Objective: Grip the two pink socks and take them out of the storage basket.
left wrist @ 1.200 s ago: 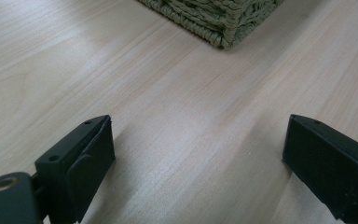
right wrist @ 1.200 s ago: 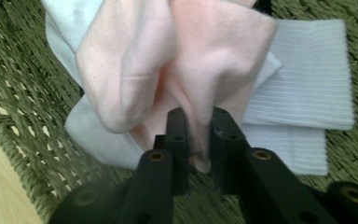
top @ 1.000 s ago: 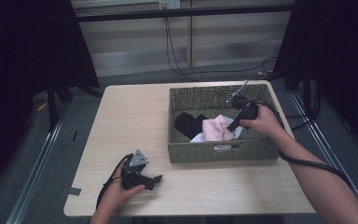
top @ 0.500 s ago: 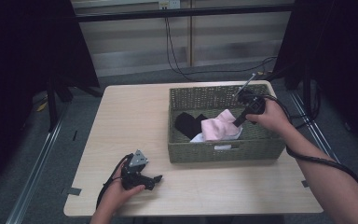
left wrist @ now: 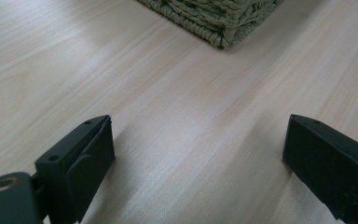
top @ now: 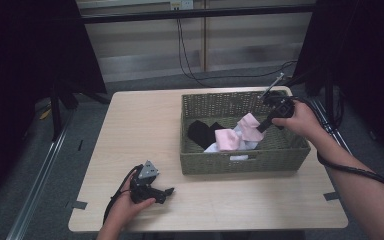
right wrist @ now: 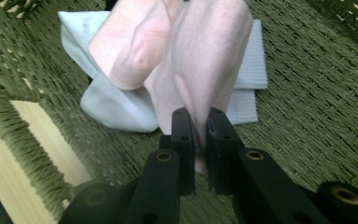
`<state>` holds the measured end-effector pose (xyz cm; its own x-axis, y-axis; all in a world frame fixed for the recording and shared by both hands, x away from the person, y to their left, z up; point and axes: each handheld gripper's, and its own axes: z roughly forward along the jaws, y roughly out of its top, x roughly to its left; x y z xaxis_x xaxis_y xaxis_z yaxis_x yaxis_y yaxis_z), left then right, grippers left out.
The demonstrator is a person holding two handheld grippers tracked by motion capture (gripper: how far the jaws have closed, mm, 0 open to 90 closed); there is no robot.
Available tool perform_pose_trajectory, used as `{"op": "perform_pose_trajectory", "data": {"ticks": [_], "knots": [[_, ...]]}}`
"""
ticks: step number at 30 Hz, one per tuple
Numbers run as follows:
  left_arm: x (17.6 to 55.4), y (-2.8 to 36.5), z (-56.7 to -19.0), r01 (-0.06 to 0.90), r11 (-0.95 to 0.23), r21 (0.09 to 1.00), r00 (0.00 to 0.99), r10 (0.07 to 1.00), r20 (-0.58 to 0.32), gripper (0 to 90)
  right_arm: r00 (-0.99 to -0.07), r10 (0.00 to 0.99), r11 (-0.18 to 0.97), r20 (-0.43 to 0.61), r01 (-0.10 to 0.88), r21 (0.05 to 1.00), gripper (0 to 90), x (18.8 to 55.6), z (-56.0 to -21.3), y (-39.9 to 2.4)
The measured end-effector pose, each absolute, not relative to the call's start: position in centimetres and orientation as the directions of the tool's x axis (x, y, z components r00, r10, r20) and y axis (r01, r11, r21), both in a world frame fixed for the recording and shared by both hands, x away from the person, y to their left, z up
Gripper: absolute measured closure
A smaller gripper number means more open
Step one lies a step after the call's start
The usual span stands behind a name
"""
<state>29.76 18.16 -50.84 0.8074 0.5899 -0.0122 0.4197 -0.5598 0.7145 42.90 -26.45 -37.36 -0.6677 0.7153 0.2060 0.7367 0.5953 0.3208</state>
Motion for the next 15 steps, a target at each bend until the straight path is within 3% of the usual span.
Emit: {"op": "perform_pose_trajectory", "data": {"ticks": [15], "knots": [[29.7, 18.1, -50.9, 0.422, -0.556, 0.717, 0.805, 0.593, -0.014, 8.4, -0.677, 0.702, 0.607, 0.220, 0.731, 0.313, 83.0, 41.8, -35.4, -27.1]]}}
